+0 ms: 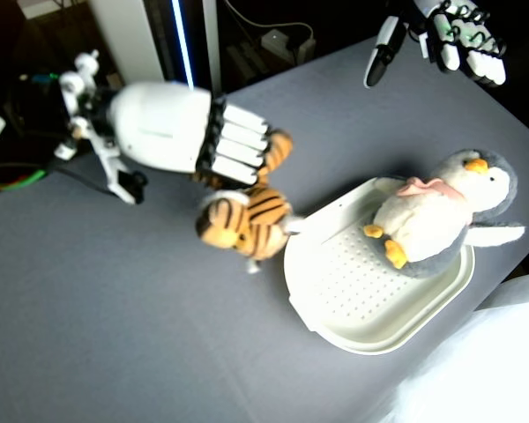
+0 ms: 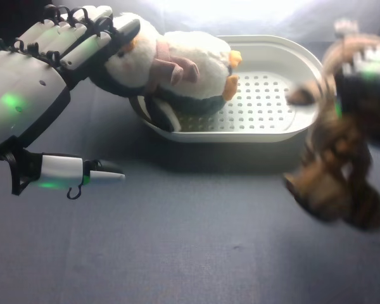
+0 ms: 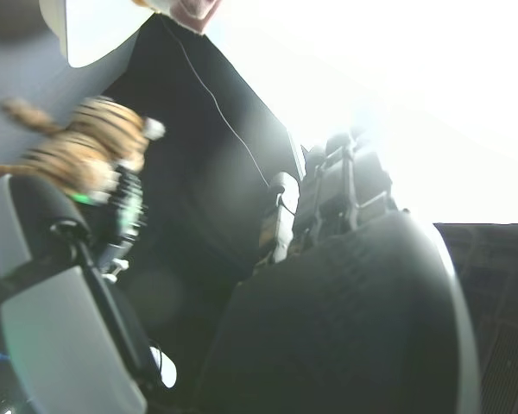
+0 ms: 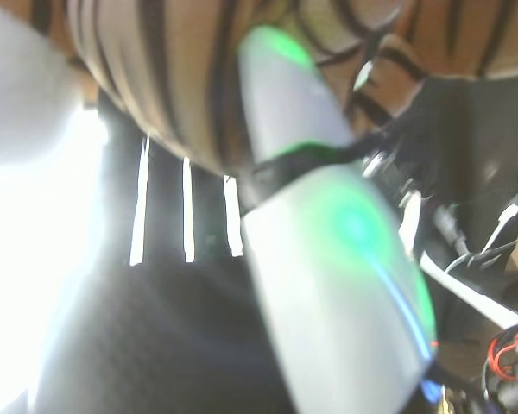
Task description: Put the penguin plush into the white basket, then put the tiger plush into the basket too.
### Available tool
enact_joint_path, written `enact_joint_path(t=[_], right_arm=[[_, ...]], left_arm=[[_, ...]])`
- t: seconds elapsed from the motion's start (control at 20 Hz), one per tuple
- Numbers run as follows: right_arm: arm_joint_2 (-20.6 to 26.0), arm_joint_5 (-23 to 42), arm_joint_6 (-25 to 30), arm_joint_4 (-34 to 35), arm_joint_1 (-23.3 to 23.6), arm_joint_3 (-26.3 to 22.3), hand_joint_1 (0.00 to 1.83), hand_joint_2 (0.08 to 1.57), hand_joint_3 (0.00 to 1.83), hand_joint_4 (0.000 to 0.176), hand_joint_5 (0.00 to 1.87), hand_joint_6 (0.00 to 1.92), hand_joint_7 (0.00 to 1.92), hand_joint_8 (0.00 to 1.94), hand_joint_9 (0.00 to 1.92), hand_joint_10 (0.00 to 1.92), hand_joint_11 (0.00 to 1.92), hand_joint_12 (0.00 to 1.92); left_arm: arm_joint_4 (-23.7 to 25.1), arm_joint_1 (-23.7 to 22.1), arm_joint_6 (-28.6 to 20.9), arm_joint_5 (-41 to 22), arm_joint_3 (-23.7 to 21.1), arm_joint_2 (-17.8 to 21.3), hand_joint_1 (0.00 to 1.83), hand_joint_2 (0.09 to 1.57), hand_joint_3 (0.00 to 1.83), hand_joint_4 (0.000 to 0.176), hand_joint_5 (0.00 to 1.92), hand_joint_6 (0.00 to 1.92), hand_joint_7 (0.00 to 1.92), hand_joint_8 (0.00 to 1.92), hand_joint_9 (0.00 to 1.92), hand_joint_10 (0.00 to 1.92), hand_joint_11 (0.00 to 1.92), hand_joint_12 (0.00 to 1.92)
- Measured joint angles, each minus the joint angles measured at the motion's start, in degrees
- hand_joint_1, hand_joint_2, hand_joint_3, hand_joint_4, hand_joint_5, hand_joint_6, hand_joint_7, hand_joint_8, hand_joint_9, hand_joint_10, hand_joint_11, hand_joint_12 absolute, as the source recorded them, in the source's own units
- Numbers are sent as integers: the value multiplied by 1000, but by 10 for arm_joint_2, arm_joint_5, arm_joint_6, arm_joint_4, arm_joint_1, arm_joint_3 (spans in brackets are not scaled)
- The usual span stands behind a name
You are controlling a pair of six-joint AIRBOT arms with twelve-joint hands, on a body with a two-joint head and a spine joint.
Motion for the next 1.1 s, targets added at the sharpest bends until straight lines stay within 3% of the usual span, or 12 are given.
enact_joint_path(t=[0.2, 0.3, 0.35, 0.5, 0.65, 0.7, 0.75, 0.85, 0.95, 1.0, 1.05, 1.1], right_arm=[[-83, -75, -15, 0, 117, 80, 1445, 1252, 0, 0, 740, 1401, 548, 1518, 622, 1599, 624, 1629], [-126, -160, -18, 3, 162, 130, 1180, 1264, 4, 0, 806, 1193, 590, 1643, 488, 1366, 416, 1632], [-136, -196, -18, 4, 171, 145, 1100, 1227, 0, 37, 497, 532, 367, 686, 301, 625, 90, 1157], [-137, -253, -20, 5, 172, 155, 779, 1321, 17, 85, 236, 40, 230, 58, 171, 79, 3, 567], [-109, -228, -21, 22, 172, 122, 297, 1389, 22, 139, 2, 0, 1, 0, 0, 0, 0, 0], [-96, -205, -21, 21, 169, 111, 297, 1389, 22, 139, 2, 0, 1, 0, 0, 0, 0, 0], [-82, -166, -21, 39, 158, 101, 300, 1412, 24, 85, 0, 0, 0, 0, 0, 0, 0, 0], [-58, -95, -15, 73, 123, 81, 326, 1415, 18, 49, 0, 0, 0, 0, 0, 0, 0, 0], [-45, -10, 15, 103, 72, 59, 468, 1393, 0, 94, 27, 8, 10, 3, 0, 0, 9, 4], [-41, 36, 28, 109, 49, 50, 566, 1391, 0, 126, 48, 11, 29, 7, 0, 0, 1, 0], [-39, 94, 42, 115, 25, 42, 462, 1334, 23, 99, 91, 15, 118, 27, 132, 0, 0, 572], [-40, 150, 57, 127, 7, 40, 565, 1328, 3, 103, 184, 8, 195, 10, 189, 18, 0, 901]], left_arm=[[9, 1, -2, 7, 0, 3, 863, 718, 4, 128, 37, 1, 0, 0, 4, 0, 0, 497], [15, 3, -6, 9, 0, 4, 878, 739, 5, 87, 35, 2, 0, 0, 0, 0, 0, 519], [16, 3, -6, 9, 0, 4, 899, 743, 4, 86, 41, 2, 0, 0, 0, 0, 0, 428], [14, 3, -6, 7, 0, 7, 918, 746, 4, 65, 56, 5, 21, 6, 17, 5, 0, 381], [14, 5, -13, -7, -7, 7, 902, 754, 7, 82, 54, 1, 19, 3, 0, 0, 0, 334], [15, 9, -15, -15, -8, 7, 902, 754, 7, 82, 54, 1, 19, 3, 0, 0, 0, 334], [14, 14, -14, -25, -8, 7, 913, 747, 2, 83, 62, 3, 35, 3, 26, 7, 0, 532], [6, 20, -18, -42, -8, 7, 910, 745, 1, 103, 59, 1, 30, 0, 24, 5, 0, 550], [-5, 31, -33, -70, -13, 7, 899, 734, 0, 133, 38, 3, 52, 3, 66, 19, 0, 956], [-1, 35, -37, -86, -16, 7, 830, 711, 0, 113, 87, 26, 139, 27, 182, 76, 0, 1413], [3, 43, -39, -116, -21, 6, 738, 755, 6, 56, 142, 57, 174, 36, 236, 122, 0, 1727], [4, 50, -41, -144, -22, 4, 683, 791, 0, 25, 23, 391, 226, 78, 28, 826, 0, 1908]])
